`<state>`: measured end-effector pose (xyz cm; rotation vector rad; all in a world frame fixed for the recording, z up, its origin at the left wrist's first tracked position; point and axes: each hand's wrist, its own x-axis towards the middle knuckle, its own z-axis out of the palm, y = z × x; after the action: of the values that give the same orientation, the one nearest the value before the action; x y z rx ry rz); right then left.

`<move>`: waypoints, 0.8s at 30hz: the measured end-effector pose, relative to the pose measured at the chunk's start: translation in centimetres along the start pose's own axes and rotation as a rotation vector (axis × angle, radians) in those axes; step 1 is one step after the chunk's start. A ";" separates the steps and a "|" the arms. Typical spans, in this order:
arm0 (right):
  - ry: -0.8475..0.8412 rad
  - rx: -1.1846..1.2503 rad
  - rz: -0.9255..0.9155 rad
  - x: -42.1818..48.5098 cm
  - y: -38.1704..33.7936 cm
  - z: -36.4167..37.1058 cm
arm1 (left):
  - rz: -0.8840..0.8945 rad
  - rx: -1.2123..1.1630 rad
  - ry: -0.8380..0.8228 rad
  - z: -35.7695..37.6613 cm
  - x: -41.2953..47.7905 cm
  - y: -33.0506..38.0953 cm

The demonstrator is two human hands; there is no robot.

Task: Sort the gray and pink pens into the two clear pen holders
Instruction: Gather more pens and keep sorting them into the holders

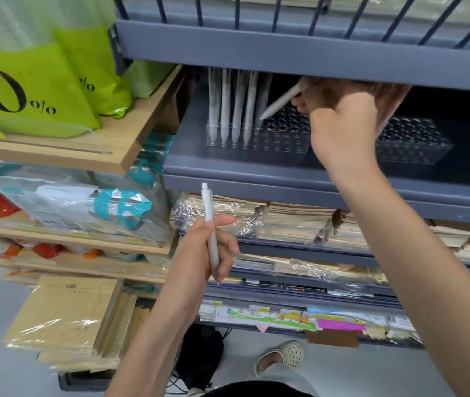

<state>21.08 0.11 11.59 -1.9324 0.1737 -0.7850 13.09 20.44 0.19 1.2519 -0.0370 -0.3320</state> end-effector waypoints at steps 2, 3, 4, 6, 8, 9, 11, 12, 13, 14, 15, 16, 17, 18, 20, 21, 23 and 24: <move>-0.028 -0.058 -0.020 0.6 0.4 0.8 | 0.007 -0.039 0.007 0.0 0.2 0.4; -0.038 -0.103 -0.039 0.9 0.5 1.2 | 0.011 -0.039 0.014 0.0 0.3 0.6; -0.053 -0.151 -0.058 1.3 0.5 1.6 | 0.012 -0.026 0.021 -0.1 0.4 0.7; -0.098 -0.262 -0.079 2.2 0.5 2.5 | 0.018 0.025 0.029 -0.2 0.4 0.9; -0.133 -0.369 -0.066 2.9 0.4 3.3 | 0.044 0.046 0.036 -0.3 0.3 0.9; -0.146 -0.392 -0.061 3.1 0.4 3.6 | 0.060 0.042 0.043 -0.3 0.2 0.8; -0.152 -0.401 -0.045 3.2 0.4 4.0 | 0.092 0.034 0.066 -0.6 0.0 0.7; -0.149 -0.409 -0.033 3.2 0.4 4.1 | 0.108 0.039 0.078 -0.8 0.0 0.6; -0.148 -0.424 -0.024 3.1 0.5 4.1 | 0.122 0.052 0.086 -1.0 0.0 0.5; -0.147 -0.435 -0.015 3.1 0.6 4.2 | 0.135 0.070 0.087 -1.1 -0.1 0.5; -0.146 -0.436 -0.011 3.0 0.6 4.2 | 0.144 0.081 0.086 -1.2 -0.1 0.6; -0.148 -0.427 -0.013 3.0 0.6 4.3 | 0.151 0.086 0.085 -1.3 -0.1 0.7; -0.152 -0.414 -0.017 2.9 0.6 4.3 | 0.159 0.091 0.084 -1.4 -0.2 0.7; -0.157 -0.401 -0.016 2.8 0.5 4.2 | 0.174 0.103 0.080 -1.5 -0.1 0.8; -0.166 -0.390 -0.016 2.5 0.6 3.9 | 0.220 0.111 0.068 -1.3 -0.1 0.9; -0.165 -0.391 -0.017 2.4 0.7 3.8 | 0.240 0.092 0.073 -1.2 0.0 0.9; -0.155 -0.397 -0.012 2.3 1.0 3.6 | 0.259 0.045 0.094 -0.9 0.0 0.9; -0.155 -0.403 -0.009 2.3 1.1 3.7 | 0.260 0.037 0.098 -0.8 0.0 0.9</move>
<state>25.26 1.33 10.66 -2.3654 0.2434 -0.6363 13.42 21.45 0.79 1.2817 -0.1214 -0.0453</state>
